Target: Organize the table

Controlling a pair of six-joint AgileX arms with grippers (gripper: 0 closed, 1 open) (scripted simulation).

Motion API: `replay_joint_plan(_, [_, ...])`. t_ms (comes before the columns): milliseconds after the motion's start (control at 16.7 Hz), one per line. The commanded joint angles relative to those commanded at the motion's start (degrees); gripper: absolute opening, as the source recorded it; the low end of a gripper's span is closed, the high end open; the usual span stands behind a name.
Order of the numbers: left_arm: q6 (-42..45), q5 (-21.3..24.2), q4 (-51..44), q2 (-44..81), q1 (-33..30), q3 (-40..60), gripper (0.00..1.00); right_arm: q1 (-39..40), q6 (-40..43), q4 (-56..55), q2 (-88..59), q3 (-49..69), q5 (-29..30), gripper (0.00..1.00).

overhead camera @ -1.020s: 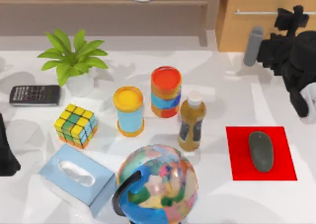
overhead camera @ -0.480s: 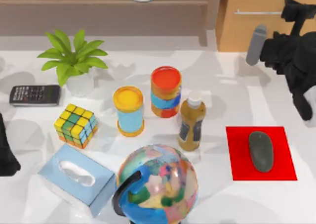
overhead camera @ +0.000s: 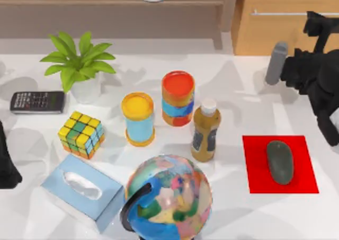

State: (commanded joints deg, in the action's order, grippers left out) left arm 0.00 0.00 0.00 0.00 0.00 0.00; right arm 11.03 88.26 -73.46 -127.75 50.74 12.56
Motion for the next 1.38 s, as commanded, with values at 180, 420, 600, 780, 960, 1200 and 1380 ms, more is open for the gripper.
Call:
replay_joint_plan(180, [0.0, 0.0, 0.0, 0.0, 0.0, 0.0, 1.0, 0.0, 0.01, 0.0, -0.14, -0.21, 0.01, 1.0])
replay_joint_plan(420, [0.0, 0.0, 0.0, 0.0, 0.0, 0.0, 1.0, 1.16, -1.84, -1.08, 0.68, 0.12, 0.95, 1.0])
replay_joint_plan(600, [0.0, 0.0, 0.0, 0.0, 0.0, 0.0, 1.0, 6.52, -8.99, -3.05, 2.78, 1.0, 4.05, 1.0])
replay_joint_plan(780, [0.0, 0.0, 0.0, 0.0, 0.0, 0.0, 1.0, 13.82, -20.41, -2.36, 4.47, 4.19, 8.32, 1.0])
replay_joint_plan(960, [0.0, 0.0, 0.0, 0.0, 0.0, 0.0, 1.0, 20.63, -34.82, 2.29, 4.71, 11.11, 13.27, 1.0])
replay_joint_plan(1200, [0.0, 0.0, 0.0, 0.0, 0.0, 0.0, 1.0, 26.93, -55.6, 13.5, 1.97, 24.81, 20.14, 1.0])
replay_joint_plan(1380, [0.0, 0.0, 0.0, 0.0, 0.0, 0.0, 1.0, 29.36, -69.84, 23.44, -1.76, 36.32, 24.93, 1.0])
